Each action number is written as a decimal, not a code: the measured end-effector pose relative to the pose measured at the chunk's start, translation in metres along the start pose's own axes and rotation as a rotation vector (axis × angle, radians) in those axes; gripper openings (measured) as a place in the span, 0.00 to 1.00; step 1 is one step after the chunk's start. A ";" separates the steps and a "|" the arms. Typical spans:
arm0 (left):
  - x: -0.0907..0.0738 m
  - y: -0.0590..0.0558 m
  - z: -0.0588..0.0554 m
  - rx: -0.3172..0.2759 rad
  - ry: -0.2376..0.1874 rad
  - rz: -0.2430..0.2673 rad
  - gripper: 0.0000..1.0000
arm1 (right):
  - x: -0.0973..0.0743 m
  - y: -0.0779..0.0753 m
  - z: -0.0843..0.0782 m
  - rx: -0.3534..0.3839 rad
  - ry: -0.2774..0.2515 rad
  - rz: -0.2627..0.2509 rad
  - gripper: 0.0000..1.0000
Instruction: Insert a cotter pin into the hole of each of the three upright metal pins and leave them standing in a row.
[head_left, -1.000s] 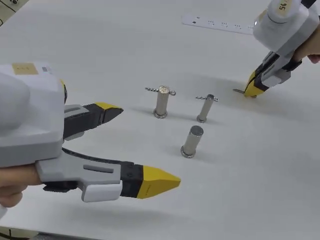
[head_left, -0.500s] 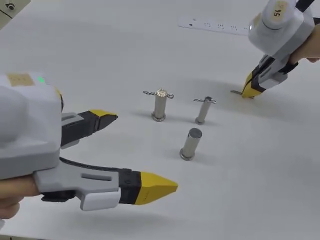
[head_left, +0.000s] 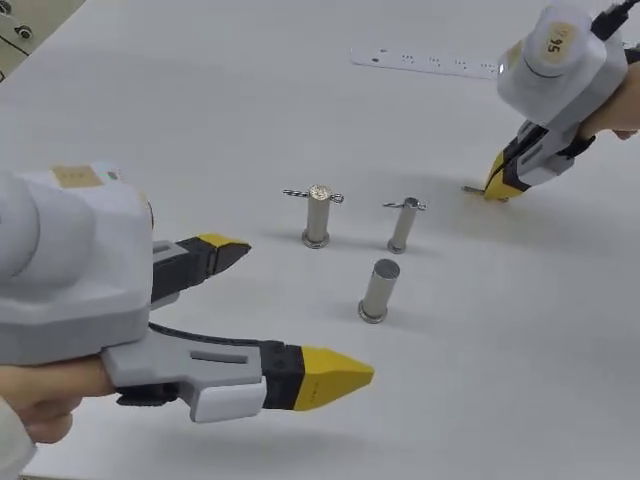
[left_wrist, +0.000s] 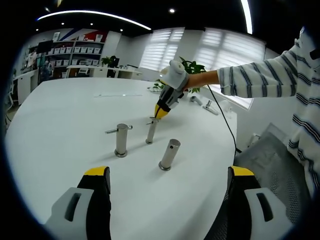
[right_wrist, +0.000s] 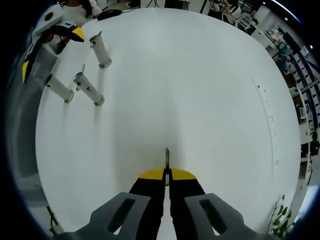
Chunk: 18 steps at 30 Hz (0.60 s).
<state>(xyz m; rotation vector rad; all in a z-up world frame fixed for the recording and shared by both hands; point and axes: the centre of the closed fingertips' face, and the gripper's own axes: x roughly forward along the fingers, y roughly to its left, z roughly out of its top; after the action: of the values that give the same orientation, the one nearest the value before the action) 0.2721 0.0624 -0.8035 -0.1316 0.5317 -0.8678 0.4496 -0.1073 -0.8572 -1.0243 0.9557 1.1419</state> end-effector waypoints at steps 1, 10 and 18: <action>0.000 -0.001 0.000 0.001 0.003 -0.003 0.97 | -0.001 0.000 0.000 0.000 -0.003 -0.006 0.02; 0.000 -0.002 0.006 0.031 0.002 -0.006 0.92 | -0.029 -0.001 -0.003 -0.010 -0.084 -0.090 0.02; -0.004 0.001 0.014 0.052 -0.004 0.016 0.93 | -0.065 0.014 0.004 -0.010 -0.202 -0.168 0.02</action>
<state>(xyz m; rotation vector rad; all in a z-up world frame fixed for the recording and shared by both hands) 0.2776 0.0646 -0.7906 -0.0818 0.5058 -0.8646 0.4258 -0.1179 -0.7961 -0.9585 0.6910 1.0872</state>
